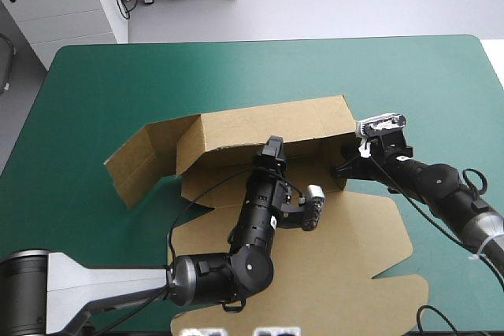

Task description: Fold the box

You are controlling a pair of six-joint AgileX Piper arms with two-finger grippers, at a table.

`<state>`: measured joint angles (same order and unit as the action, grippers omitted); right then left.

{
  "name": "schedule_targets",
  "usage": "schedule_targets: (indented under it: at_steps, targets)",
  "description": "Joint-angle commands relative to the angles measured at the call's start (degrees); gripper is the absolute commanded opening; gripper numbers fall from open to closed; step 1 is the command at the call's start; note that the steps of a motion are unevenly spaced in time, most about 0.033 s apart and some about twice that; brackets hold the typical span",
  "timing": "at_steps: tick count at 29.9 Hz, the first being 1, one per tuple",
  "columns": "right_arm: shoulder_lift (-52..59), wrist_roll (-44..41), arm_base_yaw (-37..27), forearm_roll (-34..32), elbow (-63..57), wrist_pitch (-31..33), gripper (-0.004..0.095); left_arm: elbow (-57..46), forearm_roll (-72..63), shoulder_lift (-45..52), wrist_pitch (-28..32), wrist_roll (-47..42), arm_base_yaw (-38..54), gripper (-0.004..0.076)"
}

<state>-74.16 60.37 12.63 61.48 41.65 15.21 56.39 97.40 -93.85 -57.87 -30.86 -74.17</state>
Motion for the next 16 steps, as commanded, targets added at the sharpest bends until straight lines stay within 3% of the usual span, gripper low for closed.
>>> schedule_targets:
  at_steps: [1,4,8,11,16]
  targets:
    - [-1.4,-0.9,0.1,0.7,3.4,-2.3,-0.0019,1.2,7.6,2.3,-8.2,-1.0,-3.5,0.0435]
    - [-2.2,-2.1,0.1,0.7,4.9,-1.9,-0.0019,1.2,7.6,2.3,-10.7,-1.2,-4.2,0.0349]
    - [-2.9,-4.0,0.1,0.4,5.2,-1.4,-0.0019,1.2,7.2,2.7,-13.0,-0.6,-4.2,0.0002]
    - [-3.3,-5.6,0.1,-0.1,5.2,-0.6,-0.0018,2.1,1.9,4.9,-6.6,3.1,-4.0,0.0017]
    - [-3.3,-10.4,0.1,-5.3,5.2,-0.2,-0.0018,8.9,-28.3,11.8,8.0,14.4,-1.1,0.0017]
